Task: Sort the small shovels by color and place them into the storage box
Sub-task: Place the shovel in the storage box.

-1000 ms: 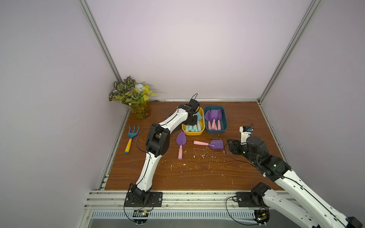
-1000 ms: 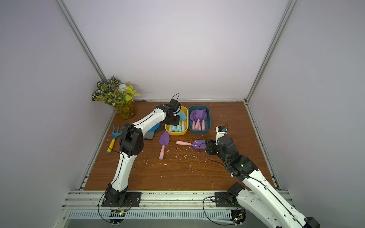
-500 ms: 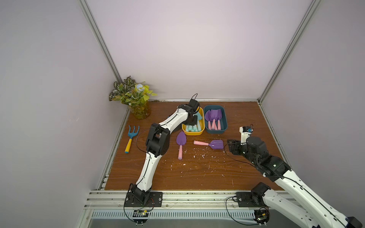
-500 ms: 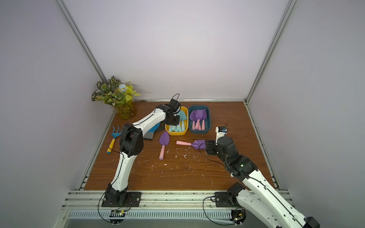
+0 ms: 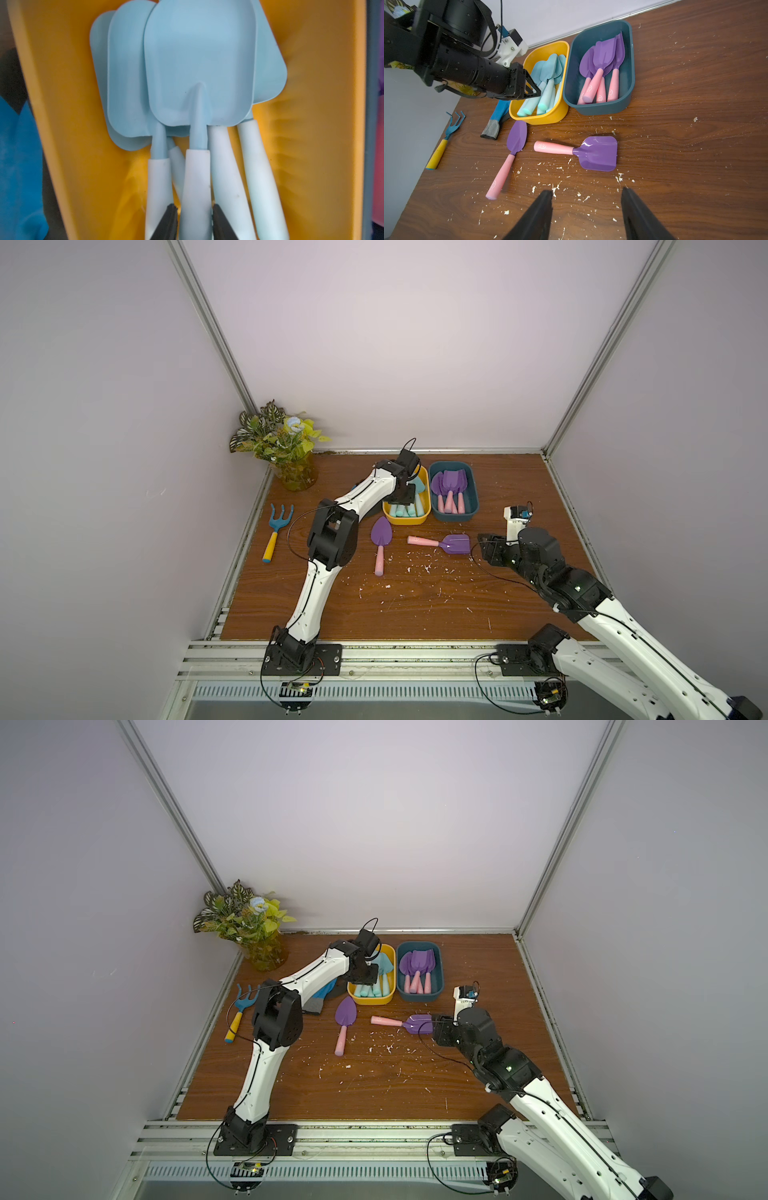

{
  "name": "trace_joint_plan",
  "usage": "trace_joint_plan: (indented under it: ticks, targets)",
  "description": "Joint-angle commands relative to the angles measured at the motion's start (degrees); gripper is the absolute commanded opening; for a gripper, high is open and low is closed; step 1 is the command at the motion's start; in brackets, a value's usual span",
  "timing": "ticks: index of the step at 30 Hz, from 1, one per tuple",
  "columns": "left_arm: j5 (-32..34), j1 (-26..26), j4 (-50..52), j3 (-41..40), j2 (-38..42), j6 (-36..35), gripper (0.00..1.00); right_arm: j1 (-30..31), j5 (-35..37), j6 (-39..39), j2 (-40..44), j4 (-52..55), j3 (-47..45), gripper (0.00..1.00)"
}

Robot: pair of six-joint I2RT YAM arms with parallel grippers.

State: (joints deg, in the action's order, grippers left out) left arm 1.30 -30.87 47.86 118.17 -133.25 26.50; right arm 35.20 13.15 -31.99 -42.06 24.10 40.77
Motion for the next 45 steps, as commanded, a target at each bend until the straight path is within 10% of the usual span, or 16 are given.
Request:
trace_joint_plan:
  ticks: [1,15,27,35,45]
  targets:
    - [-0.06,-0.70,0.70,1.80,-0.67,-0.49,0.34,0.23,0.28,-0.26,0.50,-0.37,0.30,0.59]
    - [9.94,-5.97,0.31,2.86,16.61,-5.06,0.60,0.38,-0.49,-3.61,-2.67,0.76,4.08,0.59]
    - [28.10,-4.74,-2.82,-30.68,43.63,-4.47,0.80,3.89,-3.51,-18.31,-15.23,-1.55,6.34,0.59]
    - [25.18,3.15,-7.56,-53.01,58.78,-1.28,0.85,10.51,-6.11,-29.34,-26.20,-15.75,6.40,0.63]
    - [27.45,6.45,-9.71,-63.65,68.40,-1.01,0.94,16.80,11.91,-52.30,-29.96,-12.71,8.12,0.65]
